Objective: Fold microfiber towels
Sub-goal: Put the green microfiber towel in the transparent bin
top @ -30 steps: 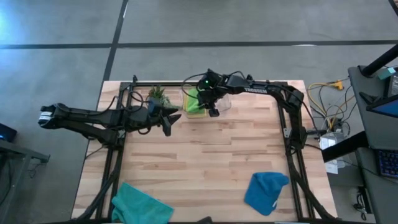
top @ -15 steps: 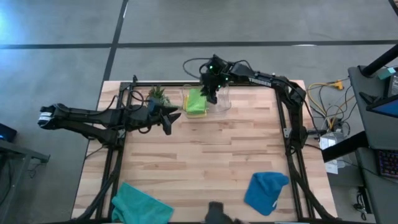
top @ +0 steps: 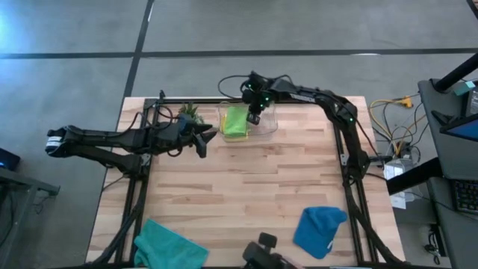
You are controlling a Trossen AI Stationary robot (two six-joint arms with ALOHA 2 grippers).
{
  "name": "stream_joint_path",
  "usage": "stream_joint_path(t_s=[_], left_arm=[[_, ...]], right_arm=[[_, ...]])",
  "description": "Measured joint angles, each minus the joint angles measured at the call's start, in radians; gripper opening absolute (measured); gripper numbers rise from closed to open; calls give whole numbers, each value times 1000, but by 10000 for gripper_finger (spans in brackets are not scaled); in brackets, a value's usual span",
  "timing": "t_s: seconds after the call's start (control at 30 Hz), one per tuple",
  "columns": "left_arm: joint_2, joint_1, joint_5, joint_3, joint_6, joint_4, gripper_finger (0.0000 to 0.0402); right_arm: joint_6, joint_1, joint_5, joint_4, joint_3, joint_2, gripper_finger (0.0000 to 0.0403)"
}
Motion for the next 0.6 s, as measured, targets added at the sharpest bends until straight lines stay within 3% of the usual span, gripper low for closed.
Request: stream_joint_path(t_s=[0.3, 0.6], left_arm=[[0, 0, 5, 0, -1, 0, 161], [0, 0, 6, 0, -5, 0, 161]], right_arm=[[-29, 11, 37, -93, 117, 109, 9], [-64, 18, 11, -172, 354, 196, 9]])
